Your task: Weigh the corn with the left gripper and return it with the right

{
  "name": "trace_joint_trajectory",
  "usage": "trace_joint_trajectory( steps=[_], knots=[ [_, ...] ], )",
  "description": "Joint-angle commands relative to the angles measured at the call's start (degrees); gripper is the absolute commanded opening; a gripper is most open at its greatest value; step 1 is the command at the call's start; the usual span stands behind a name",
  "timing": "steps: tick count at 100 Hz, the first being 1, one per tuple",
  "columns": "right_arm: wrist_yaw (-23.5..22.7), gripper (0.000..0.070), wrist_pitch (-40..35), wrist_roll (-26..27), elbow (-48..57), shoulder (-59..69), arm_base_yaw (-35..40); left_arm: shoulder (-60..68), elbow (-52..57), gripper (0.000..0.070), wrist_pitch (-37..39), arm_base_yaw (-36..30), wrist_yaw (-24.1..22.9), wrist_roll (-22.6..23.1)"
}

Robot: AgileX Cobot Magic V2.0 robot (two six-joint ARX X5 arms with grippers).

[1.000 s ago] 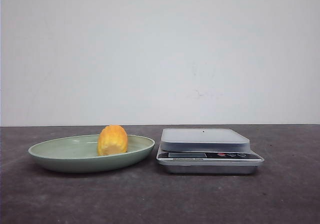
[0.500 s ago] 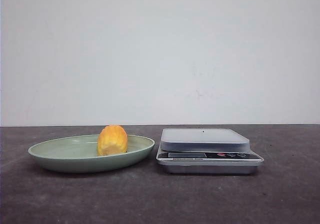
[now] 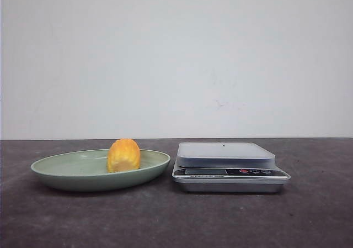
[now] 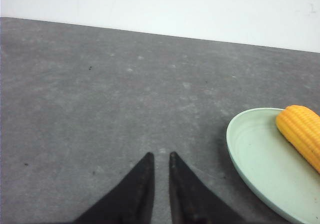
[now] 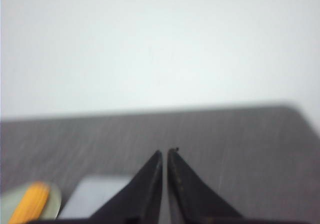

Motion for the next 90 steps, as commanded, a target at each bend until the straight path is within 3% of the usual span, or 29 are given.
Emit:
trace_joint_trajectory(
  steps=[1, 13, 26, 44, 90],
  knots=[
    [-3.26, 0.0011, 4.55, -5.75, -2.12, -0.74, -3.89, -0.04, -0.9, 0.0012, -0.22, 0.02, 0.24, 0.68],
    [-10.16, 0.0011, 13.09, -9.66, -8.9, -2.8, -9.9, -0.04, -0.9, 0.0012, -0.22, 0.02, 0.24, 0.68],
    [-13.57, 0.0011, 20.87, -10.36, -17.9, -5.9, -12.72, -0.04, -0.9, 0.0012, -0.24, 0.02, 0.24, 0.68],
    [-13.59, 0.0011, 26.93, -10.29, -28.33, -9.03, -13.27, -0.04, -0.9, 0.0012, -0.22, 0.02, 0.22, 0.68],
    [-13.46, 0.0011, 32.87, -10.05, -45.57, -9.03, -13.25, -0.09, -0.9, 0.0012, -0.24, 0.02, 0.22, 0.68]
  ],
)
